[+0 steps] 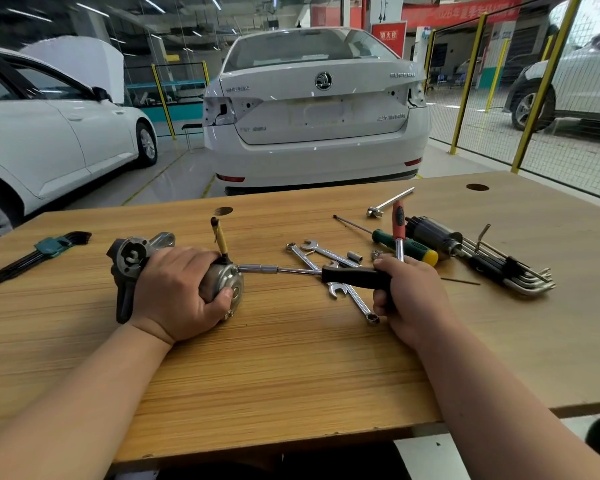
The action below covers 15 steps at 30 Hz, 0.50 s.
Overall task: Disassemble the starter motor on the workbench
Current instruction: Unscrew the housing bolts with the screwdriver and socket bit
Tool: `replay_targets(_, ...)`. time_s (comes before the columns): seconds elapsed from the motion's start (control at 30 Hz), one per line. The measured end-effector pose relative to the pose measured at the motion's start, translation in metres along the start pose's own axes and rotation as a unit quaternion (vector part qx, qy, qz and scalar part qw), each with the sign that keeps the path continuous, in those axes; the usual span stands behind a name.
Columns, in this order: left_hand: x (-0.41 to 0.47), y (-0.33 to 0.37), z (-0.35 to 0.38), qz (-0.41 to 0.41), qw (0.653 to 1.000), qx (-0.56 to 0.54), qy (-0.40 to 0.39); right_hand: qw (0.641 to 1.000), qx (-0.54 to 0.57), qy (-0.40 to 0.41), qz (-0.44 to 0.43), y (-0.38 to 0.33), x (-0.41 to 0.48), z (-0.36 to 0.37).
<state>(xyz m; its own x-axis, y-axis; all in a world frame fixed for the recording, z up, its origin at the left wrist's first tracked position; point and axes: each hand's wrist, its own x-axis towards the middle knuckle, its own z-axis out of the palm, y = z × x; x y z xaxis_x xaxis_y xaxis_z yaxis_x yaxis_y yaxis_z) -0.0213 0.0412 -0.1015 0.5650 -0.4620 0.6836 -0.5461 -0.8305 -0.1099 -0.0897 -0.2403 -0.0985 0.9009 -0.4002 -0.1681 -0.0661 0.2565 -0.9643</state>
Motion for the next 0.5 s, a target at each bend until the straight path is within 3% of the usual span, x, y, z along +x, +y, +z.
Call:
replay_targets(0.3,0.0,0.002,-0.001,-0.004,1.0,-0.003,-0.007,0.998,-0.005,-0.041,0.042,-0.001,0.005,-0.005)
replay_targets(0.4,0.001,0.002,-0.002,-0.01,1.0,-0.001,-0.014,0.993,-0.026,-0.077,0.088,-0.005,0.009,-0.01)
replay_targets(0.5,0.0,0.003,-0.002,-0.015,1.0,0.001,-0.015,0.989,-0.056,-0.109,0.079,-0.006,0.012,-0.014)
